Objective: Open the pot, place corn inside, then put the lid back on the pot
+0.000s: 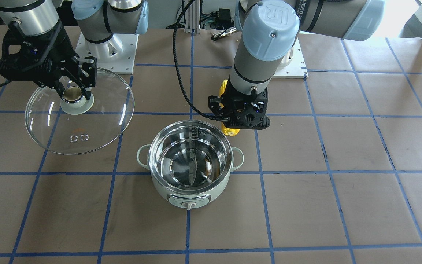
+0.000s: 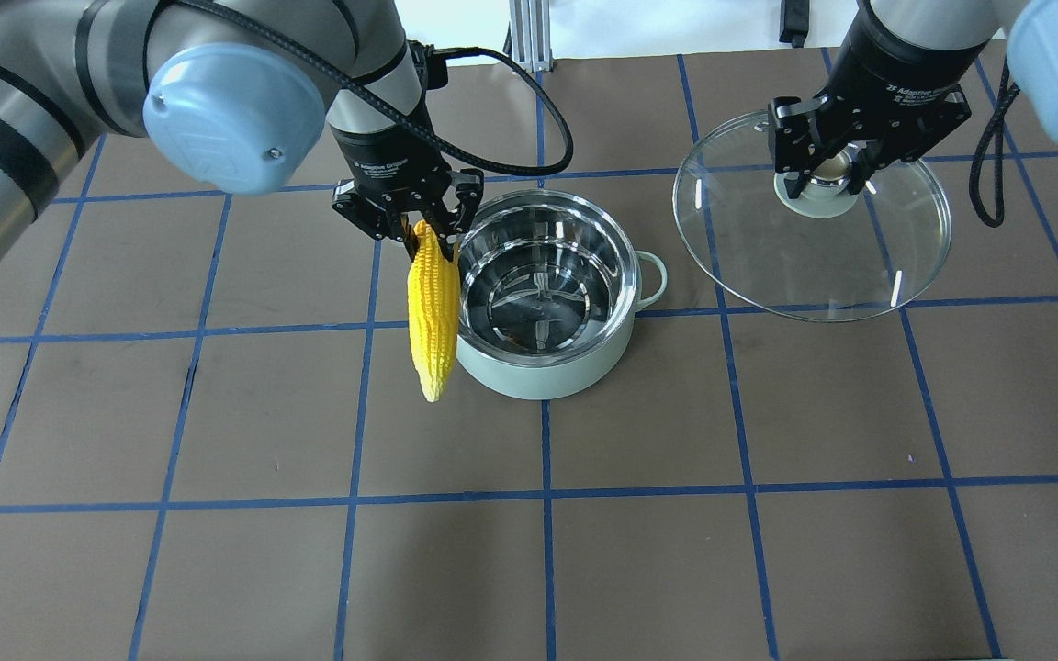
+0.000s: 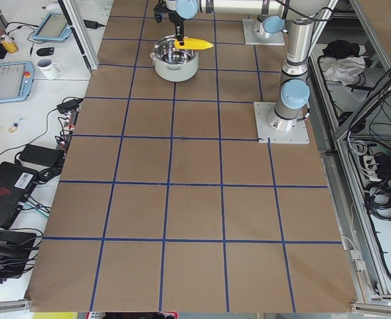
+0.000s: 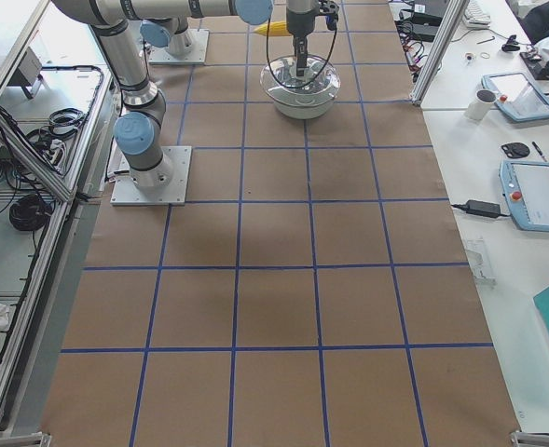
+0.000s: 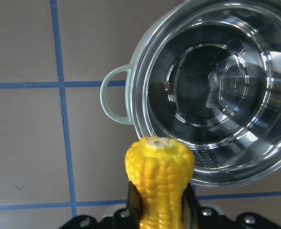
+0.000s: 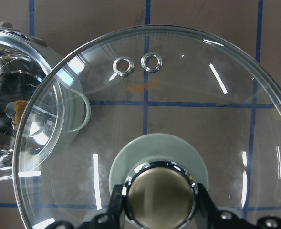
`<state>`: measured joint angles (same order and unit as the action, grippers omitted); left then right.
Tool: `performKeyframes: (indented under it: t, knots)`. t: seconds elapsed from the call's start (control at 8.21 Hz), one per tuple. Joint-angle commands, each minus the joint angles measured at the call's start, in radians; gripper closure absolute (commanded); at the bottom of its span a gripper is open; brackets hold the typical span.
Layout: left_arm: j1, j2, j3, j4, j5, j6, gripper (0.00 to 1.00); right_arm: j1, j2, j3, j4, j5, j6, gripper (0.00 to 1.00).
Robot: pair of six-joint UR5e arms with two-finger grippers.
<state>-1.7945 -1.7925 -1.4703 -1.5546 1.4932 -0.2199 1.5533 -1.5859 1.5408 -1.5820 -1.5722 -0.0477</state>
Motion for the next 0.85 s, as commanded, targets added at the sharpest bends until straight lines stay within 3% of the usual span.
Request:
performKeyframes:
  t: [0.0,0.24,0.61,0.73]
  knots:
    - [-0.074,-0.062,0.01,0.098,-0.016,-0.089,1.0,-0.015,-0.003,-0.001,0.0,0.008,-0.001,0.64]
    - [-0.091,-0.097,0.024,0.163,-0.025,-0.121,1.0,-0.016,-0.003,0.001,0.0,0.003,-0.001,0.64]
    - [-0.088,-0.19,0.192,0.148,0.057,-0.11,1.0,-0.016,-0.003,0.001,0.0,0.0,-0.001,0.66]
    - [-0.088,-0.214,0.205,0.159,0.056,-0.108,1.0,-0.016,-0.003,0.001,0.0,-0.002,-0.001,0.66]
